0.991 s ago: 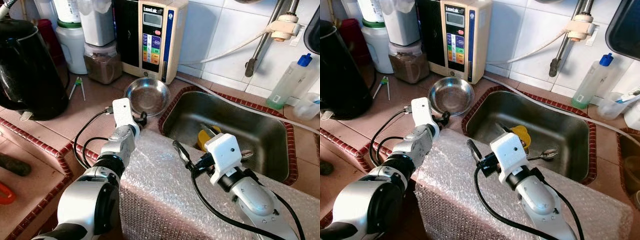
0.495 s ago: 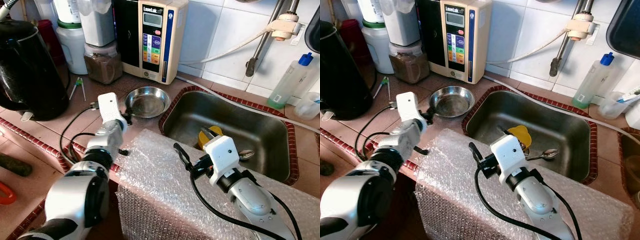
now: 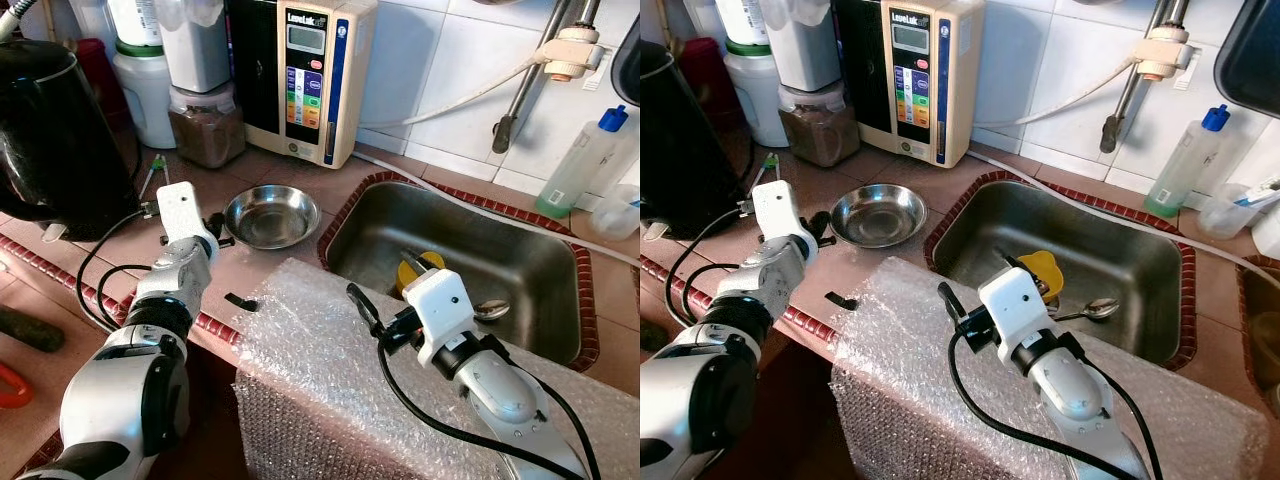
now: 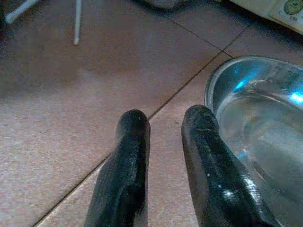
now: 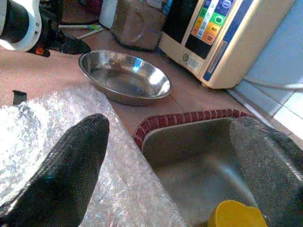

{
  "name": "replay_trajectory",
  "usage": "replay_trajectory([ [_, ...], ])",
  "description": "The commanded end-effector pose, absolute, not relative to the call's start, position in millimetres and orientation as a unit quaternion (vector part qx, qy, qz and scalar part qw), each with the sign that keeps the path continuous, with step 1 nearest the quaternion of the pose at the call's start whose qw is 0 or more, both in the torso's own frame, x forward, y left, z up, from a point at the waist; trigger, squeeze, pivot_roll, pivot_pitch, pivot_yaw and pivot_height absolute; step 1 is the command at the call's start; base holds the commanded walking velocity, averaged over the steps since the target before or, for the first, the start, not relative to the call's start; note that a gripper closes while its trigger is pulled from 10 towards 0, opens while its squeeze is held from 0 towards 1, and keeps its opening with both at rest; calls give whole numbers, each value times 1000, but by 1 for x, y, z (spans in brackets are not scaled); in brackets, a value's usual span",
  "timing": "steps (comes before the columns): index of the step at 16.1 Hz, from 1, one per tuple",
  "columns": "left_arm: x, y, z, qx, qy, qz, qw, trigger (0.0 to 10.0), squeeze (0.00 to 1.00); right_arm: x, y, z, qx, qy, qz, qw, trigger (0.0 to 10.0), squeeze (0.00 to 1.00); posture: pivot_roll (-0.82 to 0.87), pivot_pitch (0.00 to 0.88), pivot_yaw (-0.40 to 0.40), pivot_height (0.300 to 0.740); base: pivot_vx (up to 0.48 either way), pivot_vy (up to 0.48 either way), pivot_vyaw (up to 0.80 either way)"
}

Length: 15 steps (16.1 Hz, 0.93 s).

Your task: Kitchen organization

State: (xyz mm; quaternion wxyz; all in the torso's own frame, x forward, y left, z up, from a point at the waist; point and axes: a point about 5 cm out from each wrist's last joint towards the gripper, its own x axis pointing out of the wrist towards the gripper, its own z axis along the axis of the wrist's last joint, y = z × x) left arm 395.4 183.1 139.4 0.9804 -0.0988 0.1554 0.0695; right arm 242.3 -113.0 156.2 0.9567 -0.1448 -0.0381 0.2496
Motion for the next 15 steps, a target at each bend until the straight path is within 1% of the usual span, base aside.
replay_trajectory([
  [1, 393, 179, 134, -107, 166, 58, 979, 10000, 275, 244, -113, 158, -150, -45, 252, 955, 10000, 161, 82, 0, -29, 740, 0, 0, 0],
  [2, 393, 177, 134, -107, 161, 61, 979, 10000, 1000, 244, -112, 158, -151, -45, 254, 954, 10000, 157, 80, 0, -31, 740, 0, 0, 0],
  [5, 395, 170, 138, -142, 150, 70, 976, 10000, 1000, 244, -112, 158, -156, -46, 256, 953, 10000, 157, 74, 0, -34, 740, 0, 0, 0],
  [8, 398, 171, 143, -145, 136, 80, 977, 10000, 1000, 245, -113, 158, -162, -49, 255, 952, 10000, 157, 68, 0, -38, 740, 0, 0, 0],
  [9, 400, 169, 149, -157, 126, 75, 977, 10000, 804, 246, -112, 158, -163, -51, 257, 951, 10000, 157, 68, 0, -38, 740, 0, 0, 0],
  [10, 403, 167, 156, -163, 111, 71, 978, 10000, 0, 246, -111, 159, -166, -53, 260, 950, 10000, 153, 68, 0, -38, 740, 0, 0, 0],
  [11, 404, 166, 162, -167, 99, 71, 978, 10000, 0, 246, -111, 158, -167, -53, 260, 949, 10000, 153, 64, 0, -41, 740, 0, 0, 0],
  [13, 406, 165, 170, -143, 79, 69, 984, 10000, 0, 245, -110, 157, -168, -53, 261, 949, 10000, 153, 60, 0, -39, 740, 0, 0, 0],
  [15, 406, 156, 165, -133, 92, 50, 986, 10000, 0, 244, -110, 157, -169, -53, 261, 949, 10000, 157, 58, 0, -39, 740, 0, 0, 0],
])
